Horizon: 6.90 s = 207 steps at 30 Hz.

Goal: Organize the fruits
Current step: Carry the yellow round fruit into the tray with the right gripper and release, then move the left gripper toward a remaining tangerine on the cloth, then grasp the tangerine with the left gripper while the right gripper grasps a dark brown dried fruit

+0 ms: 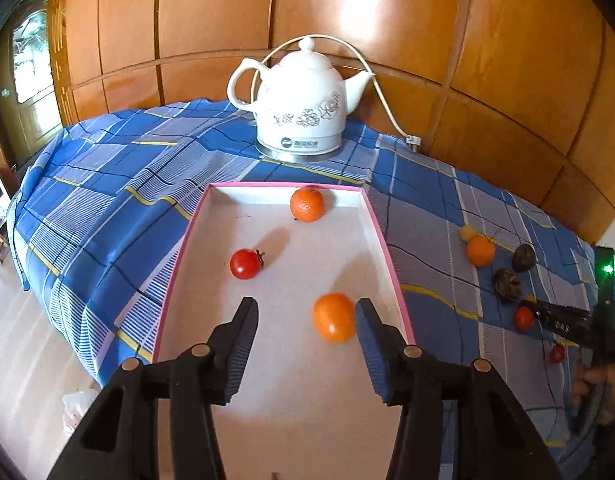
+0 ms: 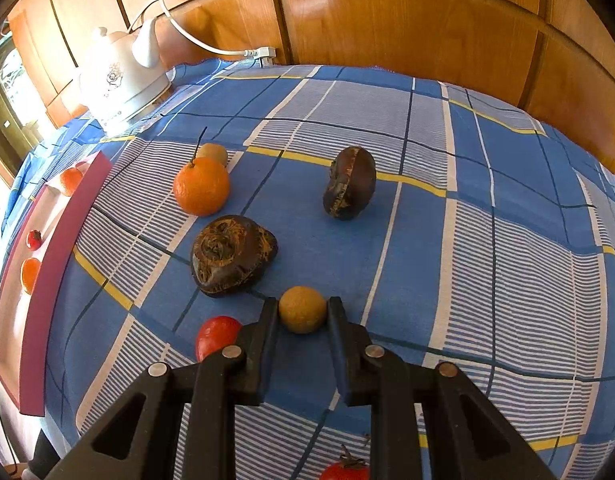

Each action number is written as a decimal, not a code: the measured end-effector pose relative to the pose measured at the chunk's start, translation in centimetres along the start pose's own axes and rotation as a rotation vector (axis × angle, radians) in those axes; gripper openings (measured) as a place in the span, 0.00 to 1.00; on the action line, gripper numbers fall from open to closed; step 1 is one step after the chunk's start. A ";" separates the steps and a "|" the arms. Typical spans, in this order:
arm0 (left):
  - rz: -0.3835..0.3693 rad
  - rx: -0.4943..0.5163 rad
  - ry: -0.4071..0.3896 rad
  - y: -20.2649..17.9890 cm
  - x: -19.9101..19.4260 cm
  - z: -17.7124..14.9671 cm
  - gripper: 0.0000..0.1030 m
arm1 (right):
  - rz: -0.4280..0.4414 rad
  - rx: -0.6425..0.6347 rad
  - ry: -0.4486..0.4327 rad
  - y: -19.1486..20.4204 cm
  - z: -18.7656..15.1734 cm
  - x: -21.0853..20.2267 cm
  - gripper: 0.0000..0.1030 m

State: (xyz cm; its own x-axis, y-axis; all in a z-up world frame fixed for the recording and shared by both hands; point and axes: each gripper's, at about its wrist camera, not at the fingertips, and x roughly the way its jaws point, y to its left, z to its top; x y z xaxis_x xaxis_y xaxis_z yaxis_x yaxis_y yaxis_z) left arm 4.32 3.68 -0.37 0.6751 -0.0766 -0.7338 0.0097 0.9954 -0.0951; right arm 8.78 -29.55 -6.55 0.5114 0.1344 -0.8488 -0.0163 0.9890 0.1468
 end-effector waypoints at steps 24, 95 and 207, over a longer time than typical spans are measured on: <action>0.041 -0.064 -0.024 2.6 -0.5 -0.6 0.54 | -0.034 0.045 -0.127 0.8 0.7 -4.3 0.23; -0.103 0.121 -0.021 -3.3 -0.7 1.8 0.57 | 0.018 0.009 -0.127 -0.9 2.9 -8.4 0.26; -0.307 0.312 0.066 -17.2 7.7 -5.3 0.39 | 0.045 0.143 0.068 -4.5 2.9 -0.5 0.26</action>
State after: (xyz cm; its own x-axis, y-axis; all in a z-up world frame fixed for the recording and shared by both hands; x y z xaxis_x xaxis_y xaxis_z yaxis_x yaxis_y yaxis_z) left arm 5.42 -14.33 -7.94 0.5573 -0.3652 -0.7457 0.4316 0.8946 -0.1156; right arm 11.11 -34.29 -5.33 0.4539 0.1869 -0.8713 0.0875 0.9637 0.2523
